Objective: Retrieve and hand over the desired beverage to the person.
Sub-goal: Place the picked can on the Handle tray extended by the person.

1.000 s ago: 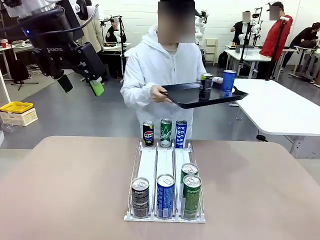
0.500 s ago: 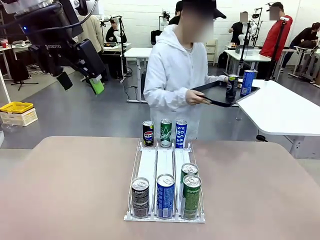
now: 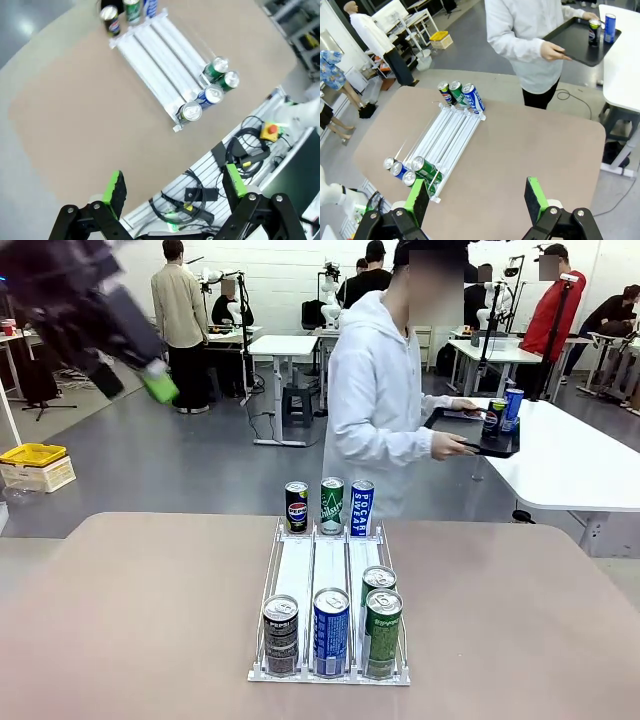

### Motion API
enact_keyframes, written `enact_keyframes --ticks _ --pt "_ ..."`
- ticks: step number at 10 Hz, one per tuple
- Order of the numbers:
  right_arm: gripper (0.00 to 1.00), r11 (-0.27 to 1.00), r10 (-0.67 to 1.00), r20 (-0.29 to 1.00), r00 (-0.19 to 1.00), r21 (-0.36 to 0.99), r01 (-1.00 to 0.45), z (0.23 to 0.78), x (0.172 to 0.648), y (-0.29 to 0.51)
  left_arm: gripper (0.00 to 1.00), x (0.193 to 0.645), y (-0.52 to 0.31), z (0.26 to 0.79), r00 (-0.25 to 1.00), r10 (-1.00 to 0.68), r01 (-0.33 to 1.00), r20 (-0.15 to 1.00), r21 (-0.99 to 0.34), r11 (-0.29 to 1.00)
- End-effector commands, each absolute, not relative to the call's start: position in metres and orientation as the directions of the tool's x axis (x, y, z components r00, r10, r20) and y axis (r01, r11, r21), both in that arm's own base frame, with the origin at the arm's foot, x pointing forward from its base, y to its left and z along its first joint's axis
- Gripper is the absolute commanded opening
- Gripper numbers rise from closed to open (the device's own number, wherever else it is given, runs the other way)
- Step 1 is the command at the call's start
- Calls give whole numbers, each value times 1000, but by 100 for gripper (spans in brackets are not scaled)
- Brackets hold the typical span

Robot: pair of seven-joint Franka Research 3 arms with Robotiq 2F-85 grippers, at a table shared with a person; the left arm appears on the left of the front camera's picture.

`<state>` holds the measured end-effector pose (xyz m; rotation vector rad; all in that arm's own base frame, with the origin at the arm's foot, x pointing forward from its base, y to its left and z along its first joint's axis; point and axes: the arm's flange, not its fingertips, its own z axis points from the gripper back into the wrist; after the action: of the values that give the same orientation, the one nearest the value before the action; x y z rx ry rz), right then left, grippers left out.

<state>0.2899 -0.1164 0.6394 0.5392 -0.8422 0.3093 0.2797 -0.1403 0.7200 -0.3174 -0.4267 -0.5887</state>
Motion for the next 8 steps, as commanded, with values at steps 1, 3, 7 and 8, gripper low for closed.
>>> enact_keyframes --ticks 1,3,7,8 --pt "100 805 43 778 626 344 -483 639 292 -115 100 282 -53 718 647 -464 721 605 -288 631" --pt "100 805 43 778 626 344 -483 639 292 -115 100 277 29 703 604 -364 734 709 -319 599" --pt "100 805 43 778 626 344 -483 639 292 -115 100 269 95 661 662 -291 669 691 -369 645" --pt "100 805 43 778 626 344 -483 639 292 -115 100 258 94 654 668 -321 674 671 -364 643"
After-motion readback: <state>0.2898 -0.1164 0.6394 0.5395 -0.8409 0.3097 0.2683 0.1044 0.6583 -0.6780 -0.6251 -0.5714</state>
